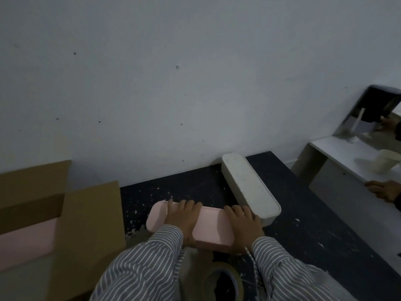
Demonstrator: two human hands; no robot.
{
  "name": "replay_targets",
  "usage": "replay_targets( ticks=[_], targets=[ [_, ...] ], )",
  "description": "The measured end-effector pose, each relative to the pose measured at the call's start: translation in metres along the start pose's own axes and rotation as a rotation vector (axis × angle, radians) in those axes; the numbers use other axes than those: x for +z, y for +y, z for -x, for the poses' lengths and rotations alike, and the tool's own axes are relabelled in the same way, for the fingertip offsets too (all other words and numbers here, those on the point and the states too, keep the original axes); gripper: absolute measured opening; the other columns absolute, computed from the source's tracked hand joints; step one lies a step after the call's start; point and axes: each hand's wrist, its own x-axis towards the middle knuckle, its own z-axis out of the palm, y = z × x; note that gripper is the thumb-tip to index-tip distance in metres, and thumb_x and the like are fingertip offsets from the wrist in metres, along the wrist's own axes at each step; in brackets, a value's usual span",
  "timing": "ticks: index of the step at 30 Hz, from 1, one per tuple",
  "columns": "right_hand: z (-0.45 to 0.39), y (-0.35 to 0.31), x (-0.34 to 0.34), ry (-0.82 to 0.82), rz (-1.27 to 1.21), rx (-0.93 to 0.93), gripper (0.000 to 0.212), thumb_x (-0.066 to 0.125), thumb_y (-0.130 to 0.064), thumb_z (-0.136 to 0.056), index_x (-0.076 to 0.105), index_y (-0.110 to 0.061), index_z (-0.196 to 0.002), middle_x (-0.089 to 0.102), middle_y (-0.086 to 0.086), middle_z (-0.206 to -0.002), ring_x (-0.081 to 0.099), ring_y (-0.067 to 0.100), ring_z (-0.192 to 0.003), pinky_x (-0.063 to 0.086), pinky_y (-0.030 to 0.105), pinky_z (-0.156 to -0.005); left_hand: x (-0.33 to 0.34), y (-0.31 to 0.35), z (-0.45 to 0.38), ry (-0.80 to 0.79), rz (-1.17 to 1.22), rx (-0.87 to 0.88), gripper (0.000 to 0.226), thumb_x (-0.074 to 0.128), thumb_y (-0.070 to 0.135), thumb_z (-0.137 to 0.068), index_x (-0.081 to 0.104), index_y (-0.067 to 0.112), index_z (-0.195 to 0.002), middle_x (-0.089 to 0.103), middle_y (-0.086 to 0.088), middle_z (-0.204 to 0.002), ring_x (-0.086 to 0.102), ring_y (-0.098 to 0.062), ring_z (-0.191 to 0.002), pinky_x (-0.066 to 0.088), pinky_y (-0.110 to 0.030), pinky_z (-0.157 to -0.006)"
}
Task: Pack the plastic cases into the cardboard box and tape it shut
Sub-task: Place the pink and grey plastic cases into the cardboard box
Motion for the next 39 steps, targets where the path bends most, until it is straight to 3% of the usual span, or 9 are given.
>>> replay_targets(
  ticks=[4,13,19,30,39],
  targets=[
    [0.002,-0.005,-0.018,0.069,-0.043,-0.037,0.103,0.076,-0.036,-0.069,0.007,-0.029,-0.145,0.014,0.001,-0.151,0.011,0.028,-0.141,0.018,0.050,-0.116,-0.012,-0.007,0.010,0.124,-0.002,-0.002,0.107,0.068,0.062,-0.064,0.010,0.022,-0.144,0.025,-0.004,-0.146,0.026,-0.026,-0.133,0.010,-0.058,-0.113],
    [0.012,-0.014,-0.069,0.371,-0.080,-0.130,0.101,0.073,-0.042,-0.069,0.009,-0.026,-0.145,0.015,-0.002,-0.153,0.011,0.027,-0.141,0.012,0.049,-0.118,-0.071,-0.023,0.033,0.404,-0.081,-0.040,0.104,0.068,0.051,-0.065,0.009,0.020,-0.145,0.024,-0.005,-0.146,0.023,-0.028,-0.134,0.013,-0.058,-0.112],
    [0.029,-0.044,-0.103,0.515,-0.097,-0.206,0.098,0.073,-0.032,-0.069,0.012,-0.024,-0.145,0.018,-0.004,-0.152,0.011,0.026,-0.141,0.011,0.046,-0.118,-0.103,-0.046,0.067,0.547,-0.142,-0.101,0.105,0.067,0.050,-0.066,0.006,0.020,-0.146,0.022,-0.005,-0.147,0.022,-0.028,-0.134,0.015,-0.058,-0.111],
    [0.030,-0.161,-0.121,0.590,-0.076,-0.427,0.099,0.076,-0.032,-0.064,0.017,-0.023,-0.142,0.023,-0.002,-0.150,0.019,0.032,-0.136,0.023,0.048,-0.114,-0.113,-0.137,0.164,0.641,-0.186,-0.297,0.101,0.065,0.055,-0.069,0.006,0.024,-0.145,0.021,-0.004,-0.148,0.021,-0.027,-0.135,0.016,-0.059,-0.110],
    [0.030,-0.290,-0.101,0.566,-0.049,-0.618,0.098,0.077,-0.030,-0.062,0.021,-0.021,-0.142,0.027,0.000,-0.147,0.022,0.030,-0.132,0.030,0.048,-0.110,-0.084,-0.232,0.254,0.581,-0.190,-0.458,0.103,0.062,0.060,-0.068,0.004,0.023,-0.145,0.019,-0.003,-0.150,0.021,-0.026,-0.136,0.017,-0.059,-0.110]
  ],
)
